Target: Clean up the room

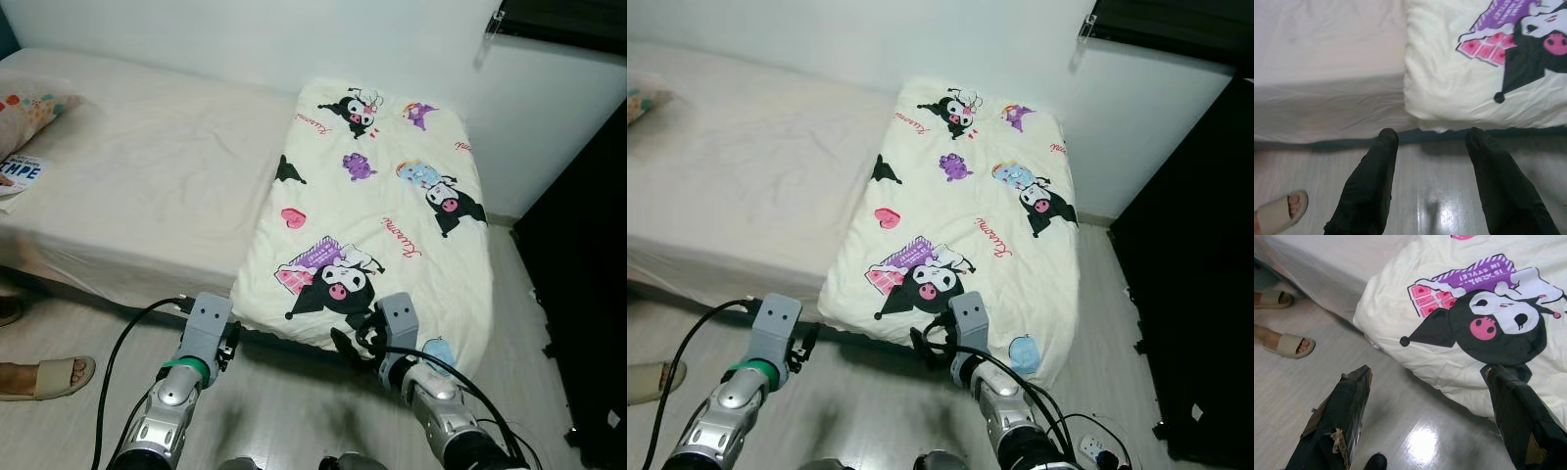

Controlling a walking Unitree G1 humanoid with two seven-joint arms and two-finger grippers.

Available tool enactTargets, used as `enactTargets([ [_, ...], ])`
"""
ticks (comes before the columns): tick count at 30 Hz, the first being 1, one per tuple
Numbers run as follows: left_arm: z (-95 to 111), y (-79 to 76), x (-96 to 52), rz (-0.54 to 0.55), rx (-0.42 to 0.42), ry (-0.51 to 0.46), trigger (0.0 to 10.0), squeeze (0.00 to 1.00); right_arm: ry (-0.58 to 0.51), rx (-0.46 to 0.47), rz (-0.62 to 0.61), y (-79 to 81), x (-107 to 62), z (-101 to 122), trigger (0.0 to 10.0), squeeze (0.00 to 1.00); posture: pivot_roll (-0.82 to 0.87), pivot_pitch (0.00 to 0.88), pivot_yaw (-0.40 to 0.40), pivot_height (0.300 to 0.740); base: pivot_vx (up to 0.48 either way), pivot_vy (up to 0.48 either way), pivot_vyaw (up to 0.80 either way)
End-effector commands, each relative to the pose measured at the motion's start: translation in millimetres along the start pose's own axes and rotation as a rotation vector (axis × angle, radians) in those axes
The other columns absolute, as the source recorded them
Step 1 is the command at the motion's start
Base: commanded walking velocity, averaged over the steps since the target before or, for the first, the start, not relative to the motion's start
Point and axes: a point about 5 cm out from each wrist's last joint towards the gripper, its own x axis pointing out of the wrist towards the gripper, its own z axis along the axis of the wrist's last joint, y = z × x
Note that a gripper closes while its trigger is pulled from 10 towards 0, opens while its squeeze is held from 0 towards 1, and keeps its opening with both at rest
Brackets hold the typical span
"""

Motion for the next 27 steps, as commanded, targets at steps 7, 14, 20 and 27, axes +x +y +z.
enactTargets([
  [7,-18,-1.8,-6.0,-0.009,-0.017,0.058,10.0,0.0,0.063,0.013,-0.039,-5.3,-8.2,-16,10.0,0.0,0.08,0.003,-0.058,0.714,0.0,0.0,0.0],
  [14,-14,-7.4,-6.3,-0.029,-0.016,0.026,10.0,0.0,0.011,0.058,-0.03,5.1,-6.2,-16,10.0,0.0,0.08,0.0,-0.036,0.714,0.0,0.0,0.0],
  [20,-13,-4.2,-5.6,-0.033,0.0,0.027,10.0,0.0,-0.001,0.061,0.0,11.8,-2.3,-13,10.0,0.0,0.09,0.002,-0.022,0.714,0.0,0.0,0.0],
  [27,-6,-6.0,-4.0,-0.048,0.015,0.0,10.0,0.0,-0.044,0.058,0.001,4.9,2.5,1,10.0,0.0,0.12,0.0,-0.033,0.714,0.0,0.0,0.0],
])
